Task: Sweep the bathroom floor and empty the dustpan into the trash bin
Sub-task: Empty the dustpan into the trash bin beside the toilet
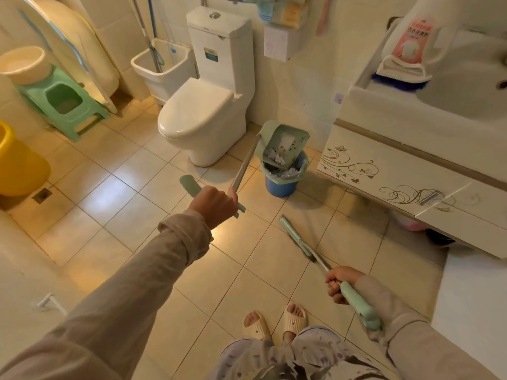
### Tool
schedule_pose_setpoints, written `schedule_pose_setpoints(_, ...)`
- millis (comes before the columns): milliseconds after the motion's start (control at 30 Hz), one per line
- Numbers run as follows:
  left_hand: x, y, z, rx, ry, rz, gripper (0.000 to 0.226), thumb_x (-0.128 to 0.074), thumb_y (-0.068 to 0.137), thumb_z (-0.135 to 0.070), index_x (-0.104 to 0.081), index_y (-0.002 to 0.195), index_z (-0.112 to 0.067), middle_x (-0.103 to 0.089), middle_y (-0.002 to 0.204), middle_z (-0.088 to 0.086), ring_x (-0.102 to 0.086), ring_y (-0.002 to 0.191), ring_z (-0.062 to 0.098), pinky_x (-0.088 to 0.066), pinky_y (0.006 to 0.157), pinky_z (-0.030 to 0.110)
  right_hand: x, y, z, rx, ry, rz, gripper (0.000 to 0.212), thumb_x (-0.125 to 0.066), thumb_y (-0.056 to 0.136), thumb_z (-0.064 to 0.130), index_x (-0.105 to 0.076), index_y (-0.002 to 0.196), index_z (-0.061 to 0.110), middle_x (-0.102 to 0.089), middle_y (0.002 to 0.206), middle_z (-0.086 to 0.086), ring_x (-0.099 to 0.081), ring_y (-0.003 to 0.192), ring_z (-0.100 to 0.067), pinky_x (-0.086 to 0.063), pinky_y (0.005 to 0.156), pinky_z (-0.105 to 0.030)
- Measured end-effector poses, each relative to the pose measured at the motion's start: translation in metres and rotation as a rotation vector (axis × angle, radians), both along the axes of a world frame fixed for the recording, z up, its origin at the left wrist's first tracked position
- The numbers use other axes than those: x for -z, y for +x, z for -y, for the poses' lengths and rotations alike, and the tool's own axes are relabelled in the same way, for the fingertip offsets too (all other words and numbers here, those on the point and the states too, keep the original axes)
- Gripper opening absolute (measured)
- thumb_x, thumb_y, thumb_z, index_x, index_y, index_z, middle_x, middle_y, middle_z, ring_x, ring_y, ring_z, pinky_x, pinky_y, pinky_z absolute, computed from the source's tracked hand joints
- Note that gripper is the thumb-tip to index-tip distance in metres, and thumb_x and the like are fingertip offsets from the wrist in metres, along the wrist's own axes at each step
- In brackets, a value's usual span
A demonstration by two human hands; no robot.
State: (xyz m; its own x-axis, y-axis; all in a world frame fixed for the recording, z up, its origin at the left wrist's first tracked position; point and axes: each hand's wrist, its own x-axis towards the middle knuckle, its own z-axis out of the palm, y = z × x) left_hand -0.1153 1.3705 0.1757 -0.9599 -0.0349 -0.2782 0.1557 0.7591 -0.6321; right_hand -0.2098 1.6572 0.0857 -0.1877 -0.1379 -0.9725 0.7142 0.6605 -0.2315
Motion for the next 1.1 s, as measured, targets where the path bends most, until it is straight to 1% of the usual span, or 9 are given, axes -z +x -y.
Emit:
schedule_pose_setpoints(100,0.023,0.014,-0.01,-0.039,0.039,0.025,0.051,-0.044,0.099,-0.01,-0.022,0.141,0.009,-0.073,0.092,0.007,-0.073,0.084,0.019,-0.041,0.057,0.024,-0.001,0.001,0.005,-0.033,0.01,0.004,0.029,-0.035,0.088,0.004,-0.033,0.06,0.013,-0.035,0.027,0.001,-0.028,0.021,-0.009,-0.021,0.029,-0.014)
schedule_pose_setpoints(167,0.037,0.021,-0.016,-0.095,0.098,0.036,0.052,-0.044,0.099,-0.01,-0.02,0.142,0.009,-0.073,0.091,0.007,-0.073,0.082,0.02,-0.046,0.062,0.024,0.0,0.0,0.007,-0.026,0.005,0.012,0.029,-0.033,0.088,0.003,-0.032,0.061,0.012,-0.035,0.027,0.0,-0.027,0.02,-0.01,-0.021,0.027,-0.012)
schedule_pose_setpoints(300,0.042,0.023,-0.014,-0.079,0.129,0.064,0.055,-0.046,0.098,-0.01,-0.019,0.142,0.009,-0.073,0.092,0.008,-0.073,0.084,0.021,-0.052,0.069,0.025,-0.003,-0.003,0.007,-0.011,0.0,0.01,0.026,-0.033,0.089,0.003,-0.034,0.064,0.012,-0.035,0.026,0.001,-0.029,0.019,-0.009,-0.023,0.027,-0.011)
schedule_pose_setpoints(433,0.023,0.015,0.007,-0.063,0.079,0.049,0.049,-0.042,0.1,-0.017,-0.023,0.141,0.002,-0.073,0.088,0.004,-0.072,0.079,0.015,-0.045,0.06,0.022,-0.004,-0.002,0.006,-0.002,-0.005,0.006,0.027,-0.033,0.09,0.003,-0.032,0.064,0.013,-0.035,0.025,0.001,-0.028,0.018,-0.009,-0.022,0.027,-0.01)
schedule_pose_setpoints(600,-0.018,0.004,0.044,0.011,-0.009,0.03,0.049,-0.049,0.097,-0.023,-0.032,0.137,-0.001,-0.073,0.09,0.004,-0.073,0.081,0.016,-0.054,0.072,0.022,-0.002,0.0,0.005,-0.035,0.007,0.011,0.028,-0.033,0.089,0.005,-0.032,0.062,0.013,-0.035,0.025,0.001,-0.028,0.018,-0.009,-0.022,0.026,-0.012)
schedule_pose_setpoints(700,-0.029,0.002,0.049,0.035,-0.041,0.036,0.053,-0.051,0.096,-0.023,-0.03,0.139,0.0,-0.073,0.091,0.004,-0.073,0.082,0.016,-0.054,0.073,0.021,-0.001,0.0,0.005,-0.033,0.012,0.0,0.029,-0.033,0.089,0.004,-0.031,0.061,0.013,-0.036,0.026,0.001,-0.028,0.018,-0.01,-0.023,0.026,-0.012)
schedule_pose_setpoints(867,-0.006,0.017,0.035,-0.113,0.066,-0.052,0.052,-0.047,0.098,-0.021,-0.025,0.141,-0.001,-0.072,0.084,0.003,-0.072,0.075,0.013,-0.053,0.067,0.021,0.002,0.0,0.001,-0.035,0.035,-0.022,0.028,-0.035,0.087,0.003,-0.032,0.061,0.013,-0.037,0.028,0.001,-0.029,0.02,-0.01,-0.024,0.028,-0.012)
schedule_pose_setpoints(1000,0.022,0.032,0.013,-0.145,0.126,0.008,0.051,-0.042,0.1,-0.014,-0.02,0.143,0.003,-0.072,0.086,0.001,-0.072,0.078,0.015,-0.051,0.067,0.022,0.006,0.004,-0.004,-0.116,0.101,-0.033,0.028,-0.035,0.09,0.002,-0.038,0.063,0.009,-0.037,0.026,0.0,-0.032,0.018,-0.009,-0.028,0.028,-0.011)
schedule_pose_setpoints(1100,0.03,0.037,0.006,-0.164,0.137,0.037,0.053,-0.044,0.099,-0.013,-0.02,0.143,0.002,-0.072,0.089,0.002,-0.072,0.081,0.017,-0.05,0.069,0.024,0.009,0.01,-0.009,-0.188,0.152,-0.038,0.033,-0.036,0.09,0.001,-0.037,0.058,0.009,-0.035,0.025,0.0,-0.031,0.017,-0.01,-0.03,0.03,-0.01)
